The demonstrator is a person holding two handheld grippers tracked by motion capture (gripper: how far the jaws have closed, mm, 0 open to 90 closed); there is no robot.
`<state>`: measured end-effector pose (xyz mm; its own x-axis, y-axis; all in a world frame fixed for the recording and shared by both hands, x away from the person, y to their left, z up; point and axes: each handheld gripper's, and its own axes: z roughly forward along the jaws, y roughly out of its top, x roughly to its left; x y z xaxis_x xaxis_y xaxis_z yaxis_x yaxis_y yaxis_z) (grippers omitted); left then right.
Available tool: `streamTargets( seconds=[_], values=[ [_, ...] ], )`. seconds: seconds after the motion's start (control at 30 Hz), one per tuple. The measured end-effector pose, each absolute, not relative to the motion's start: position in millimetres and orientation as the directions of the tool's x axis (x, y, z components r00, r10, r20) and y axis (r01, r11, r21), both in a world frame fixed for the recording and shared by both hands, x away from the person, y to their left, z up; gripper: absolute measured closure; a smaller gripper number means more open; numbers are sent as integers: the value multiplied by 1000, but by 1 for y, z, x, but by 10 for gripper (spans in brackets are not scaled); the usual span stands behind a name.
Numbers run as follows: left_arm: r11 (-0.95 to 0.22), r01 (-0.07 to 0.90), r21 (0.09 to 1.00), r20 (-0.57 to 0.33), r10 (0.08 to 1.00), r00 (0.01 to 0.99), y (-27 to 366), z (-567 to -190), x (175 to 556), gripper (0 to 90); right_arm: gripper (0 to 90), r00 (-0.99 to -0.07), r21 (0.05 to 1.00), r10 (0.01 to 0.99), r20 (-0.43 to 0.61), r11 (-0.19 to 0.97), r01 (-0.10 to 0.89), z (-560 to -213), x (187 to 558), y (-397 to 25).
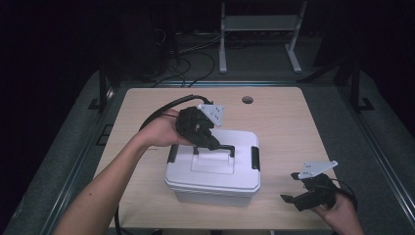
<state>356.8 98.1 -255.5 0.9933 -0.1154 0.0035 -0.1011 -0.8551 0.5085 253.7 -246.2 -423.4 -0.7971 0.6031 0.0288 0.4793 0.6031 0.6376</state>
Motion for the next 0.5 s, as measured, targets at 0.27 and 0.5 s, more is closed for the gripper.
streamTargets(
  seconds=[0.27,0.5],
  values=[
    [-867,-107,487,8,-118,993,94,-260,356,851,162,-795,637,606,29,602,482,-423,253,-246],
    [-873,-100,477,2,-112,994,94,-269,356,849,163,-797,643,604,19,603,472,-421,254,-246]
  ],
)
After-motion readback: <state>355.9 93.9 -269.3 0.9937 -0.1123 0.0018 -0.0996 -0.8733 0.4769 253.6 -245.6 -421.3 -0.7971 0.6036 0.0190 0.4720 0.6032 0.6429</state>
